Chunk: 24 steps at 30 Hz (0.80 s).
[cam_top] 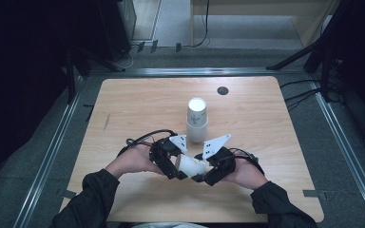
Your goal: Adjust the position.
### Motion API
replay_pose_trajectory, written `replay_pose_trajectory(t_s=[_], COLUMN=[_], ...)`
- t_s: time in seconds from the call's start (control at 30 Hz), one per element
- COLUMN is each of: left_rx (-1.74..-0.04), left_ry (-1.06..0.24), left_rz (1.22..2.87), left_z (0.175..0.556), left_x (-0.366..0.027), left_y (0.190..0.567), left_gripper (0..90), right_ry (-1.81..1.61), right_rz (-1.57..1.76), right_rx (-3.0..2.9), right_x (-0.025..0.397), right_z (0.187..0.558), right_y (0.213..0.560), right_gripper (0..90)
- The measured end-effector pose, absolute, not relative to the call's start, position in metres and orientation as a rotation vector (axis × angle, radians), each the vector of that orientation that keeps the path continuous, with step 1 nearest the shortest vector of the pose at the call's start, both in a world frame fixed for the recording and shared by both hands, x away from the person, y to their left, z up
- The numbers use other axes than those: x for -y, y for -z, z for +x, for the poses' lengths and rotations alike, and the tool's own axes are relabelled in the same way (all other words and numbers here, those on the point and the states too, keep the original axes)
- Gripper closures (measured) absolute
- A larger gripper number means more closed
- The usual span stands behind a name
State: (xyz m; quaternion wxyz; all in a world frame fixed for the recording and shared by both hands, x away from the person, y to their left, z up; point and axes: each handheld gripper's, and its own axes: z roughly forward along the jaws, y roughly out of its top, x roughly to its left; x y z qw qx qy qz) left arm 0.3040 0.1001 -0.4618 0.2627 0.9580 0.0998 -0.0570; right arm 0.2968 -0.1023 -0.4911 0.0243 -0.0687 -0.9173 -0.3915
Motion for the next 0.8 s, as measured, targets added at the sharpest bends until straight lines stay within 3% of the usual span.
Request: replay_pose_trajectory(t_s=[0.43,0.63,0.8], left_rx=[-0.24,-0.241,-0.291], left_ry=[0.14,0.11,0.095], left_rz=[2.598,2.585,2.486], left_z=[0.303,0.302,0.304], left_x=[-0.099,-0.101,-0.112], left_y=[0.462,0.46,0.454], left_gripper=[25.0,12.5,11.8], right_ry=[1.196,1.204,1.271], right_rz=[-0.161,-0.159,-0.187], right_rx=[2.849,2.848,2.826], right_x=[0.099,0.101,0.107], right_z=[0.294,0.295,0.299], right_y=[0.489,0.487,0.48], right_gripper=[34.8,34.6,34.4])
